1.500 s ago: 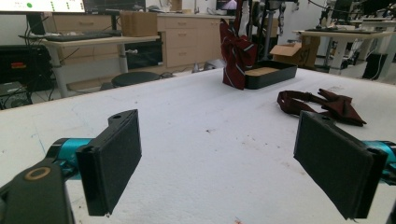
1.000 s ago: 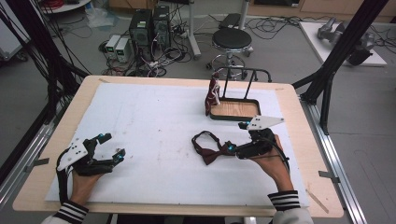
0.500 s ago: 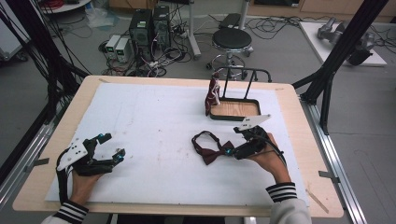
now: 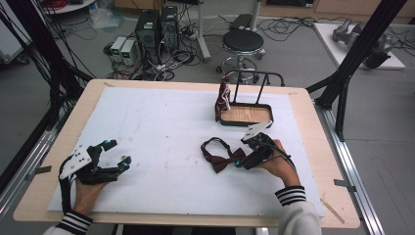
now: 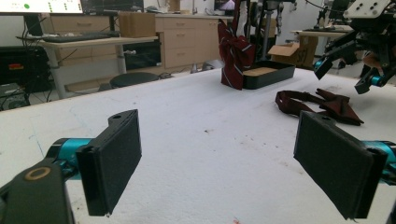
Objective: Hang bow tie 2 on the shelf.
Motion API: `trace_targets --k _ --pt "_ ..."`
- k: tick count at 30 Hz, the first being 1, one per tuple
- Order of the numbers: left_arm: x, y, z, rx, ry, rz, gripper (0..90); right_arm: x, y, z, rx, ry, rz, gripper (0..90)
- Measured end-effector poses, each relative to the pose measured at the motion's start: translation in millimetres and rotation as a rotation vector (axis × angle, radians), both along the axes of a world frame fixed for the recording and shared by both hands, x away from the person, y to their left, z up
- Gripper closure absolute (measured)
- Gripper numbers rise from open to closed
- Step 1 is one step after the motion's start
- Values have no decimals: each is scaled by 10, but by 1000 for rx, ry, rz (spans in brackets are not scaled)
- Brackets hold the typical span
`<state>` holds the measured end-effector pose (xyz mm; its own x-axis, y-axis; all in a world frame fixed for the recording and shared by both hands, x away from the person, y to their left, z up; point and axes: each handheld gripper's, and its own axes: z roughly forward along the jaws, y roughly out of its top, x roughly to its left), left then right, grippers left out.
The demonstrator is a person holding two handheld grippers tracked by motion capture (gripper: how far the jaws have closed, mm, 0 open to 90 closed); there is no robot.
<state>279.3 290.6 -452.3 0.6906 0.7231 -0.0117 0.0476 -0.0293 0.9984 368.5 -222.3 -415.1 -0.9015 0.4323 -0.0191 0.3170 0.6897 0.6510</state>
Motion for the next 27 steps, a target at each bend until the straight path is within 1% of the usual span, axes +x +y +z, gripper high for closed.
trace_targets --k 4,5,15,20,23,27 --pt "1 1 0 0 1 1 153 22 15 -56 -29 27 4 113" --pt "2 0 -1 -2 2 1 154 37 14 -71 -36 26 10 113" --pt "2 1 -1 -3 3 2 155 62 50 -146 -54 67 39 113" --pt "2 2 -1 -2 3 2 155 67 71 -161 -62 63 49 117" --pt "3 4 -1 -2 2 5 155 66 75 -161 -72 64 62 162" --pt "4 3 -1 -2 2 4 155 59 68 -156 -85 61 58 234"
